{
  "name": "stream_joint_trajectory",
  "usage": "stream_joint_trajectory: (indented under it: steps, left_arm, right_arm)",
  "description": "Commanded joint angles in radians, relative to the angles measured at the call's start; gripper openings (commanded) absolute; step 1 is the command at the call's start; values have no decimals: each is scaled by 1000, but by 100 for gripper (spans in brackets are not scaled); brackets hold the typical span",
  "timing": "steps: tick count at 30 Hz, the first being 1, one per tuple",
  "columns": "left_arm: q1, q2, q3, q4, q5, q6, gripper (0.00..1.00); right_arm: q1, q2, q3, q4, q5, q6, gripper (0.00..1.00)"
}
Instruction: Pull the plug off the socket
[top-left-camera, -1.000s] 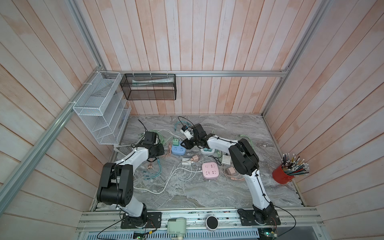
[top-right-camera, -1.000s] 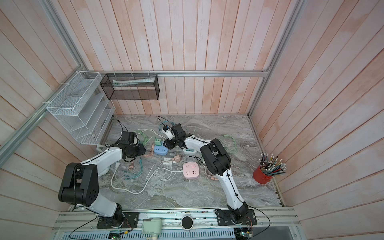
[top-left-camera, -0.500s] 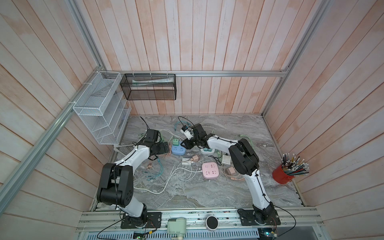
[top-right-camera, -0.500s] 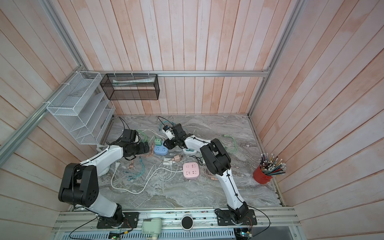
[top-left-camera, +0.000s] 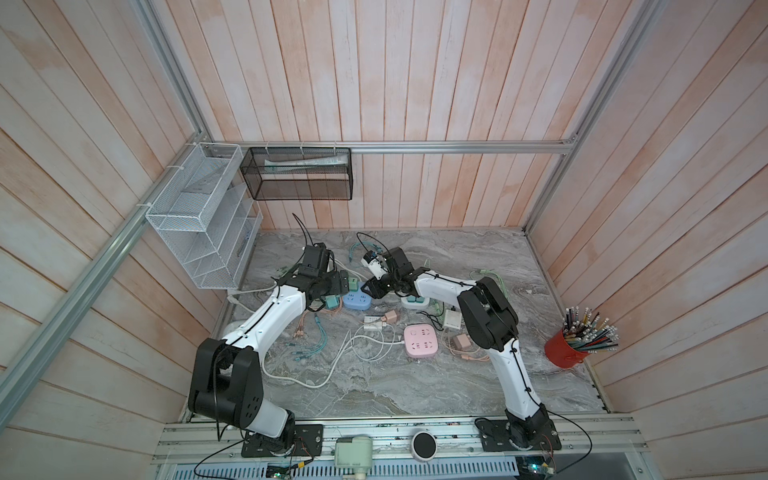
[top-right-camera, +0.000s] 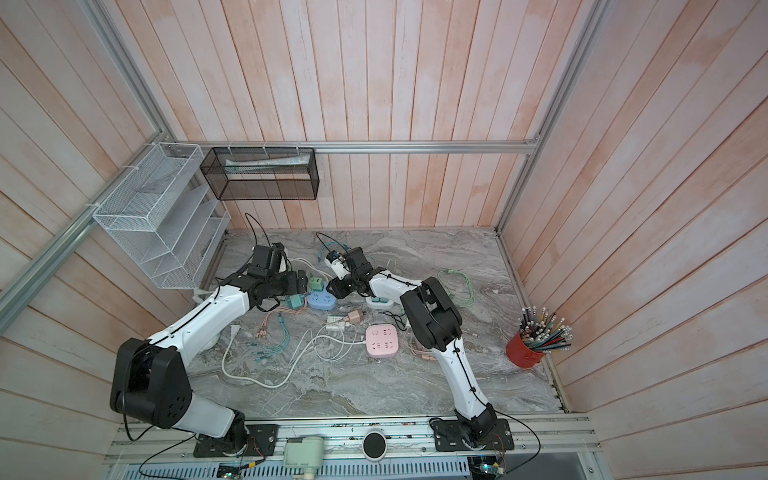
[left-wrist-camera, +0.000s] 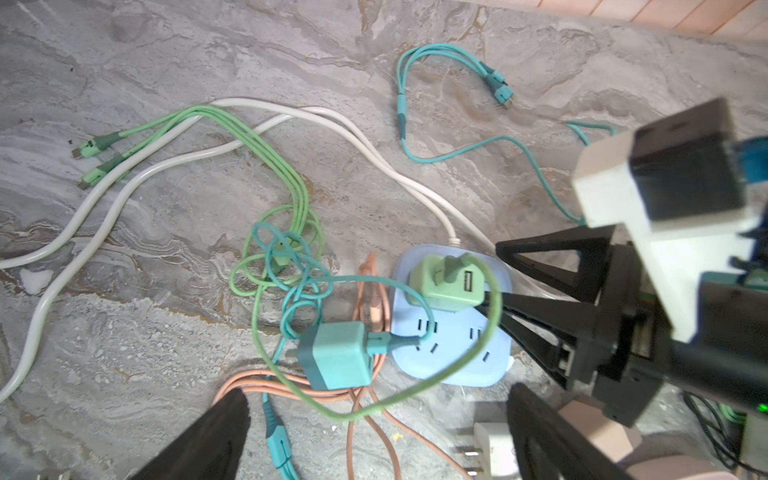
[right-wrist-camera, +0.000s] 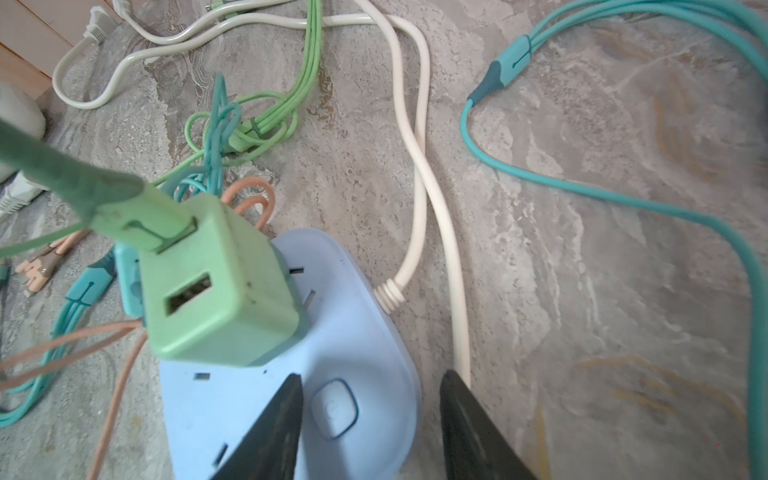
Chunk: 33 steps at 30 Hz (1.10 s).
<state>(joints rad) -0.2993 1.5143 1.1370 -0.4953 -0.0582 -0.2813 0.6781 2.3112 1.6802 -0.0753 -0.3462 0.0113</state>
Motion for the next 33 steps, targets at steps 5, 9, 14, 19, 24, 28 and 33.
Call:
stream_joint_trajectory:
  steps: [5, 9, 14, 19, 24, 28, 33]
  left_arm:
    - [-55, -2, 31, -25, -17, 4, 87]
    - [-87, 29, 65, -42, -34, 2, 81]
    - [-131, 56, 99, -34, -4, 10, 70]
    - [-159, 97, 102, -23, 84, 3, 60]
    - [-187, 140, 86, 0, 124, -9, 59]
    - [-186, 159, 66, 50, 82, -27, 59]
    - [-158, 210, 90, 51, 28, -51, 59]
  right_arm:
    - [-15, 69, -63, -178, 67, -13, 51]
    - [-17, 70, -66, -178, 65, -13, 51]
    - [-19, 71, -73, -173, 64, -11, 51]
    - [-23, 68, -83, -167, 62, -11, 51]
    - [-25, 68, -82, -169, 64, -14, 51]
    - [-28, 64, -90, -167, 66, -16, 51]
    - [-31, 55, -110, -158, 68, -15, 51]
